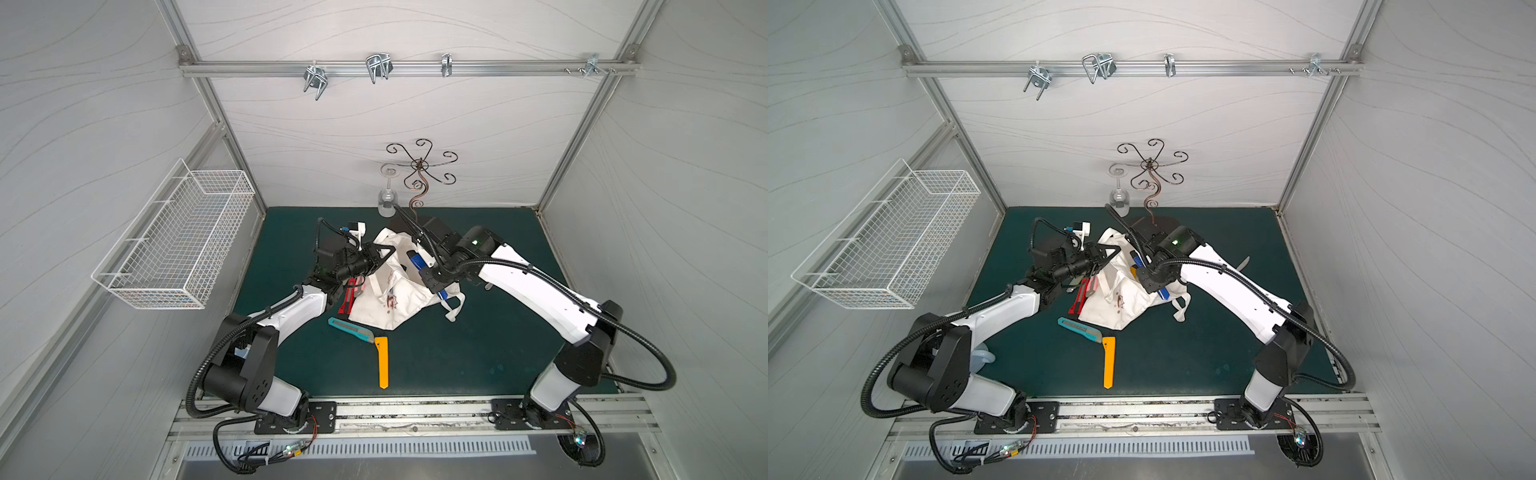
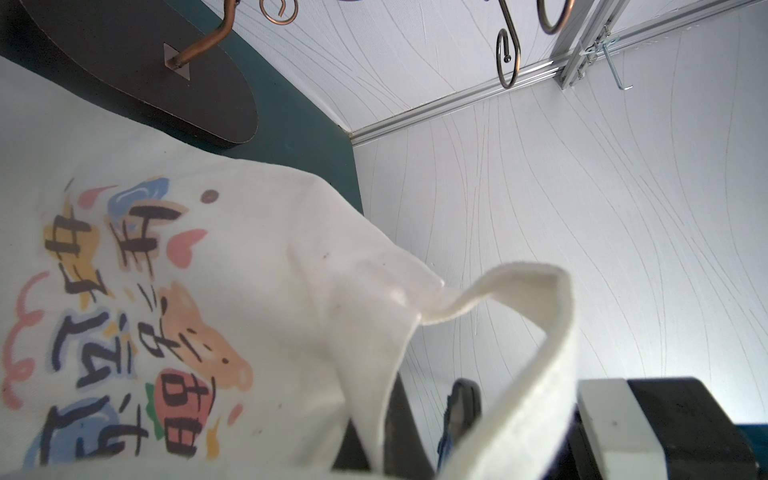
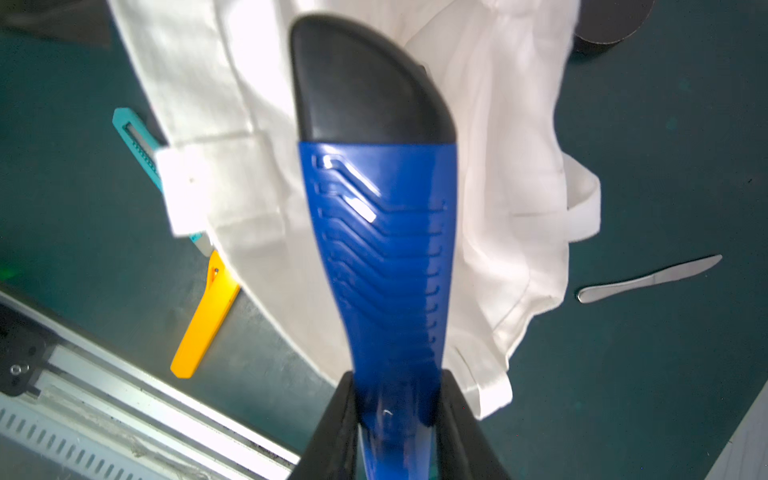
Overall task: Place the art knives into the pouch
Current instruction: Place the utility knife in the pouch, then pick up the utility knife at the center of the board.
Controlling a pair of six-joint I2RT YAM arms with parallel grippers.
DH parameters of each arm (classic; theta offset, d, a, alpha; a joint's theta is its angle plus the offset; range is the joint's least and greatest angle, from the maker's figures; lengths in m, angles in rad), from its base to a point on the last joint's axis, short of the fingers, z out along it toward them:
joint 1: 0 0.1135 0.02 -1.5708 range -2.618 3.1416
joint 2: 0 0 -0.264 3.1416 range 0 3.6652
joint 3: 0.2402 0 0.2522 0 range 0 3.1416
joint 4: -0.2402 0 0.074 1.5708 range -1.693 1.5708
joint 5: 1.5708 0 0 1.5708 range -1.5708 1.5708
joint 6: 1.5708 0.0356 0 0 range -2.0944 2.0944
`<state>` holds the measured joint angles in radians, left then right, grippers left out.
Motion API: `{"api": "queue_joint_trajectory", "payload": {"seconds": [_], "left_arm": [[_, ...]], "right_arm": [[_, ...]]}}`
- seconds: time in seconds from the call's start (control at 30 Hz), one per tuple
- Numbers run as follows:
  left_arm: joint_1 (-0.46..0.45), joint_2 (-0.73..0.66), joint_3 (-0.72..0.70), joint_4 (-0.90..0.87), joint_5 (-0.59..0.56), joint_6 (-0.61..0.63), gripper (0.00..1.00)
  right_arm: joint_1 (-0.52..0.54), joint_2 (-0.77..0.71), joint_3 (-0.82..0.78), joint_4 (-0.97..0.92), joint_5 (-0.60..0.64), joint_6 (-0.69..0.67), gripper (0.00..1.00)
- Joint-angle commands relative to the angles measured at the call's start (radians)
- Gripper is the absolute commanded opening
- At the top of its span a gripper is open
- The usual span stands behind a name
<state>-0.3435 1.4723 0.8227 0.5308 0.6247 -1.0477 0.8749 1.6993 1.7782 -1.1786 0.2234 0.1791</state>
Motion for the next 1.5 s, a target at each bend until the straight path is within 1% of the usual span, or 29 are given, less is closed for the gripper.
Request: {"api": "queue_joint_trajectory", "payload": {"seconds": [0.0,0.03,0.1,0.13,0.17,0.2,0.23,0.4,0.5,0.6,0.73,0.8,0.93,0.97,1.03,1.1,1.17,1.27,1.37,1.47], "left_arm": [[-0.005,-0.025,0.034,0.048,0.006,0.013,0.0],[-0.005,-0.028,0.034,0.046,0.007,0.015,0.0],[-0.005,-0.03,0.031,0.044,0.006,0.015,0.0],[-0.005,-0.03,0.031,0.046,0.008,0.015,0.0],[-0.005,-0.03,0.031,0.047,0.008,0.014,0.0],[-0.005,-0.027,0.031,0.05,0.007,0.013,0.0],[-0.005,-0.026,0.03,0.053,0.009,0.011,0.0],[-0.006,-0.013,0.029,0.068,0.01,0.002,0.0],[-0.006,-0.01,0.026,0.071,0.01,0.002,0.0],[-0.006,-0.013,0.023,0.066,0.007,0.003,0.0],[-0.006,-0.01,0.023,0.068,0.008,0.002,0.0],[-0.006,-0.01,0.024,0.068,0.009,0.002,0.0],[-0.006,-0.012,0.028,0.067,0.01,0.001,0.0],[-0.006,-0.012,0.028,0.068,0.011,0.001,0.0],[-0.006,-0.016,0.026,0.067,0.01,0.002,0.0],[-0.006,-0.017,0.029,0.063,0.01,0.002,0.0],[-0.006,-0.019,0.033,0.053,0.015,0.003,0.0],[-0.006,-0.027,0.038,0.033,0.012,0.018,0.0],[-0.006,-0.027,0.04,0.028,0.011,0.02,0.0],[-0.006,-0.029,0.04,0.025,0.01,0.023,0.0]], "right_arm": [[-0.049,0.06,0.059,0.013,-0.03,-0.062,0.19],[-0.063,0.073,0.069,0.02,-0.044,-0.07,0.19],[-0.085,0.097,0.097,0.019,-0.034,-0.076,0.22],[-0.092,0.102,0.104,0.025,-0.016,-0.079,0.29],[-0.1,0.097,0.105,0.039,-0.004,-0.082,0.42],[-0.106,0.091,0.104,0.05,-0.006,-0.084,0.51],[-0.113,0.079,0.103,0.065,-0.013,-0.087,0.58],[-0.147,0.024,0.082,0.117,-0.045,-0.091,0.62],[-0.173,0.01,0.076,0.113,-0.02,-0.083,0.63],[-0.253,-0.014,0.026,0.119,-0.044,-0.036,0.64],[-0.395,-0.038,-0.102,0.178,-0.101,0.023,0.64],[-0.465,-0.015,-0.149,0.207,-0.148,0.04,0.64],[-0.531,0.093,-0.161,0.251,-0.201,0.021,0.64],[-0.539,0.14,-0.145,0.255,-0.225,-0.001,0.66],[-0.536,0.225,-0.102,0.241,-0.226,-0.028,0.67],[-0.525,0.285,-0.09,0.267,-0.255,-0.057,0.7],[-0.502,0.328,-0.088,0.302,-0.271,-0.086,0.75],[-0.472,0.387,-0.067,0.334,-0.264,-0.122,0.79],[-0.45,0.438,-0.038,0.343,-0.283,-0.15,0.82],[-0.414,0.469,-0.021,0.346,-0.25,-0.173,0.83]]}}
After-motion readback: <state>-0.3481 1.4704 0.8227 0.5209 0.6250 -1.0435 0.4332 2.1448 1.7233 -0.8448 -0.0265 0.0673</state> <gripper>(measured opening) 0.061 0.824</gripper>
